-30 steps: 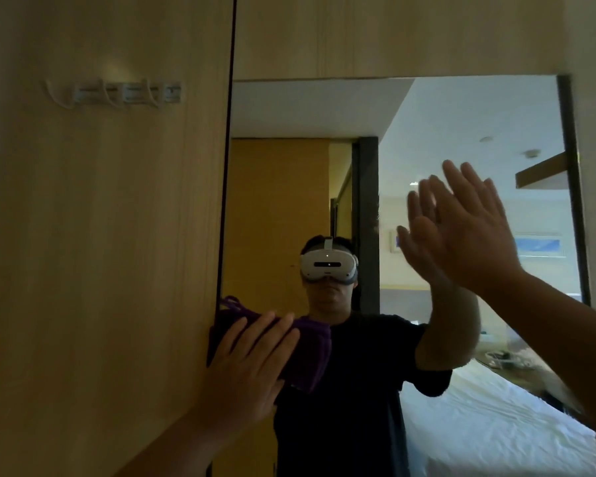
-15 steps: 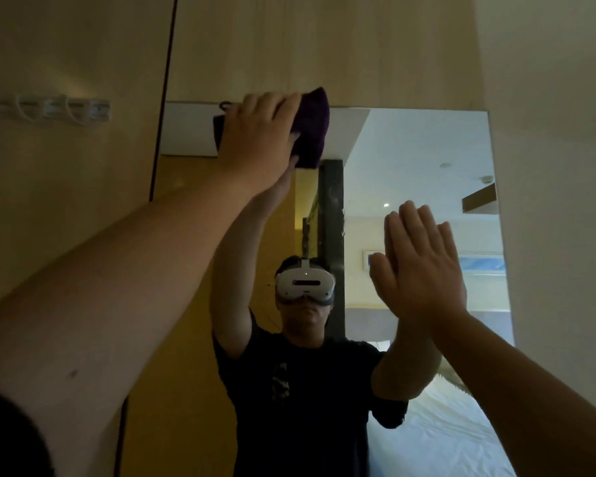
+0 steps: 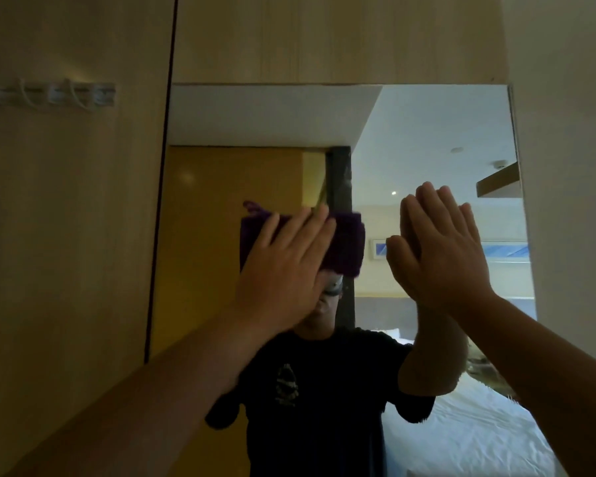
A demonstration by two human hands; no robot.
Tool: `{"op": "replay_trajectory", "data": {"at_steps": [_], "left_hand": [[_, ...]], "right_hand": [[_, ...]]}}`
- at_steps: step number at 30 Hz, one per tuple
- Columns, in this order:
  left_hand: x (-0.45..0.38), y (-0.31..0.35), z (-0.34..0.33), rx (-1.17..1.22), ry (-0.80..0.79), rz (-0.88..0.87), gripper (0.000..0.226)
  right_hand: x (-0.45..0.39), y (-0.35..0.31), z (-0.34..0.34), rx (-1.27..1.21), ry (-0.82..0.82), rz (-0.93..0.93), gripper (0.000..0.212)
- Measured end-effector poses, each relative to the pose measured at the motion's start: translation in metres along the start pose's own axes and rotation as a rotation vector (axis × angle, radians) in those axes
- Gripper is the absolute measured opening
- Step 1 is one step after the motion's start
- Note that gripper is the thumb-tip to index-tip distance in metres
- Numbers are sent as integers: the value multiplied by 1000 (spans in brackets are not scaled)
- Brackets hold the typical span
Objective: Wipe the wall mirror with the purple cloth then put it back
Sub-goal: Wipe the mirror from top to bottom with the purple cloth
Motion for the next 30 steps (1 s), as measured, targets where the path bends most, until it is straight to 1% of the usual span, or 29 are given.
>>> {"op": "replay_trajectory", "data": {"at_steps": [5,8,10,12,15,16,18,20,22,23,25,27,30], "left_hand": [[96,38,-17,-33,-31,-41,68],[121,45,-20,-40,-71,-60,69],[126,46,-20,-41,-67,-72,67],[124,45,-20,-7,-27,-69,62],[110,40,-19,54,127,-47,47],[98,37,-16,73,174,-30,45],[60,30,-7,126,238,46,49],[3,21,5,175,293,131,53],[-64,12,23,193,347,195,48],[-98,8,32,174,348,218,47],[-163,2,49,104,303,237,50],[-212,-3,59,22,224,238,50],[-247,-6,52,10,79,212,55]], "right_hand": [[-1,1,0,-30,21,19,60],[2,5,5,-64,21,22,57],[7,14,16,-33,33,14,60],[11,32,27,21,32,-21,65],[14,54,34,80,-14,-91,70],[16,57,32,88,-23,-104,70],[18,59,27,96,-13,-104,69],[19,61,25,101,-11,-93,67],[19,65,23,111,-11,-85,66],[19,67,22,117,-9,-77,66],[19,70,19,122,-1,-62,65],[19,72,18,122,4,-47,65],[19,75,16,132,12,-37,64]]}}
Point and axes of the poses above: each hand's wrist, its own x-axis away from the middle knuckle, its own z-axis out of the back of the hand, y = z × x, the point moved 1 cm from there along -x, towards the middle knuckle, and after that the axes turned 6 degrees about -x, right-handed, at the moved point
